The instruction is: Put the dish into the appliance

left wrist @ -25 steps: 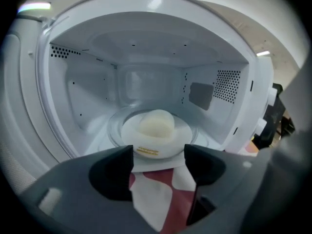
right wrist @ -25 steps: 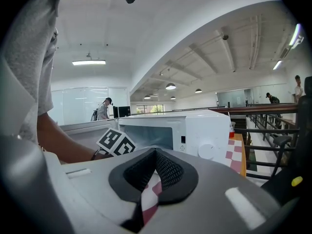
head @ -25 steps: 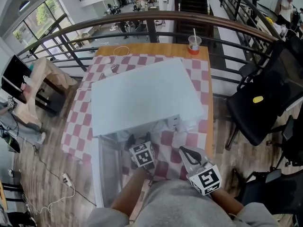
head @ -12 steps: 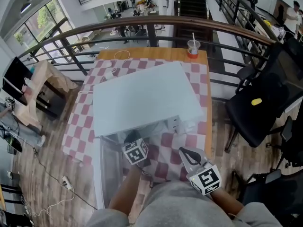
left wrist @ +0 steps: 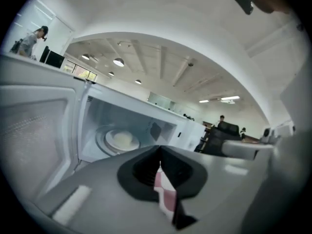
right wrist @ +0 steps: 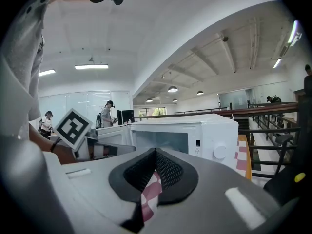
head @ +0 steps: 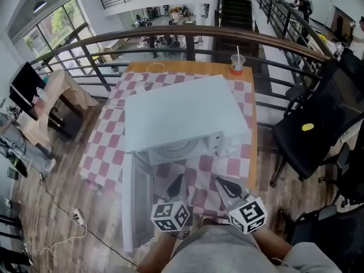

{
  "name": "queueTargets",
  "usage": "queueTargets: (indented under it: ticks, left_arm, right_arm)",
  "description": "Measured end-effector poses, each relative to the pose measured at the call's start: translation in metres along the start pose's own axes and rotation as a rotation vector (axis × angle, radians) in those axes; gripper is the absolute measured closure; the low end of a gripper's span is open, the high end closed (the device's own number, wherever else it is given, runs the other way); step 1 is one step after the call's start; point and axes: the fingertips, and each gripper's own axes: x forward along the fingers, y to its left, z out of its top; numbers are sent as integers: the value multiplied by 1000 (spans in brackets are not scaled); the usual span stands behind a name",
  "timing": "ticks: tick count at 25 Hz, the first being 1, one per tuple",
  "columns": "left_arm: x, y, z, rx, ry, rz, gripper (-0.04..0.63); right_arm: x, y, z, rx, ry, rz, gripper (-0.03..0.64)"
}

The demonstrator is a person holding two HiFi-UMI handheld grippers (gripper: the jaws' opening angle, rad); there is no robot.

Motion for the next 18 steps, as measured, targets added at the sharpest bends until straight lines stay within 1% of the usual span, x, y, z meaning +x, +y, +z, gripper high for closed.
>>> queueTargets:
  ticks: [2, 4, 6, 8, 10, 14, 18]
  left_arm:
    - [-32, -19, 2, 39, -38, -40, 585]
    - [-68, -32, 0, 89, -67, -59, 586]
    - [-106, -42, -7, 123, -80, -75, 586]
    - [-138, -51, -16, 125, -87, -94, 586]
    - [-169, -56, -24, 105, -100, -101, 586]
    - [-228, -60, -40, 106, -117, -75, 586]
    - [-279, -68, -58, 114, -123, -56, 586]
  right_arm:
    - [-13, 14, -6, -3, 4, -10, 617]
    - [-27, 30, -13, 9, 6, -18, 617]
    - [-44, 49, -19, 27, 3, -31, 617]
    - [-59, 64, -25, 32, 9, -55, 617]
    - [-72, 83, -30, 31, 18, -54, 617]
    - [-102, 132, -38, 12, 19, -8, 617]
    - [-140, 169, -50, -11, 26, -21, 617]
